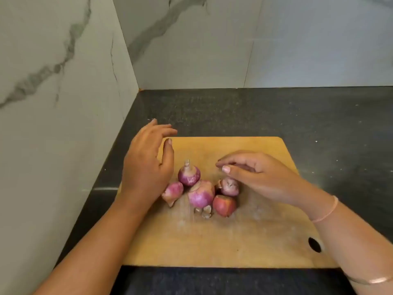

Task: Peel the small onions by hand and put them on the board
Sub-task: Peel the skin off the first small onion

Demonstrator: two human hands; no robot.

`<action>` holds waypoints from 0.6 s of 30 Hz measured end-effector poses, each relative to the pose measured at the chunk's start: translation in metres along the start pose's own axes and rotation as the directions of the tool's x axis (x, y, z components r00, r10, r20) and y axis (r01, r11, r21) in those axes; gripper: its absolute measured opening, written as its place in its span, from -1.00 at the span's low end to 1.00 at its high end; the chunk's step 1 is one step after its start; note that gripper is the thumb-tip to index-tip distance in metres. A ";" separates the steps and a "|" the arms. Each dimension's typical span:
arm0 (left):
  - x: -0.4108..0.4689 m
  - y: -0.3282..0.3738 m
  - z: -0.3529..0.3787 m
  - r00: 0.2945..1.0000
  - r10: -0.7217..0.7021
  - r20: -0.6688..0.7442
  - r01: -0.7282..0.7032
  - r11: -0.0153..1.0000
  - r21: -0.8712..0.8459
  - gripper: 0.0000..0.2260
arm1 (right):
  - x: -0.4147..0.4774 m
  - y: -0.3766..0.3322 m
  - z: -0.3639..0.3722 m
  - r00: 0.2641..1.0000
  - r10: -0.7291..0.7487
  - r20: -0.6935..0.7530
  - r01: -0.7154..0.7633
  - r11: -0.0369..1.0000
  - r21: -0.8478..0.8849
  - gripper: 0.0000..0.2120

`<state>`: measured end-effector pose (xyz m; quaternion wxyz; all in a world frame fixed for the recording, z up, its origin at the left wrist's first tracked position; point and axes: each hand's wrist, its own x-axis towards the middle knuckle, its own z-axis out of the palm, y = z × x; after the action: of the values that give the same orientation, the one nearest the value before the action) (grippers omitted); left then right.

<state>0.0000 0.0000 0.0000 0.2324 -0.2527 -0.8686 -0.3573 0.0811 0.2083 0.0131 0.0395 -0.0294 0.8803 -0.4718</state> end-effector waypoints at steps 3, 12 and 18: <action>0.000 0.001 -0.006 0.977 0.131 -0.168 -0.126 0.991 0.036 -0.77 | -0.003 0.003 0.005 0.998 -0.035 -0.055 0.034 0.999 -0.006 -0.82; -0.006 0.011 -0.015 0.897 0.333 -0.292 -0.303 0.942 0.144 -0.78 | -0.010 0.003 0.021 0.986 -0.104 -0.129 0.086 0.986 -0.140 -0.76; -0.016 0.018 -0.018 0.887 0.394 -0.242 -0.362 0.917 0.168 -0.79 | -0.018 -0.002 0.018 0.986 -0.147 -0.076 0.136 0.981 -0.138 -0.82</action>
<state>0.0268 -0.0068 0.0117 0.4284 -0.3517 -0.7823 -0.2843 0.1006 0.1934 0.0055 -0.0341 -0.0741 0.9062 -0.4149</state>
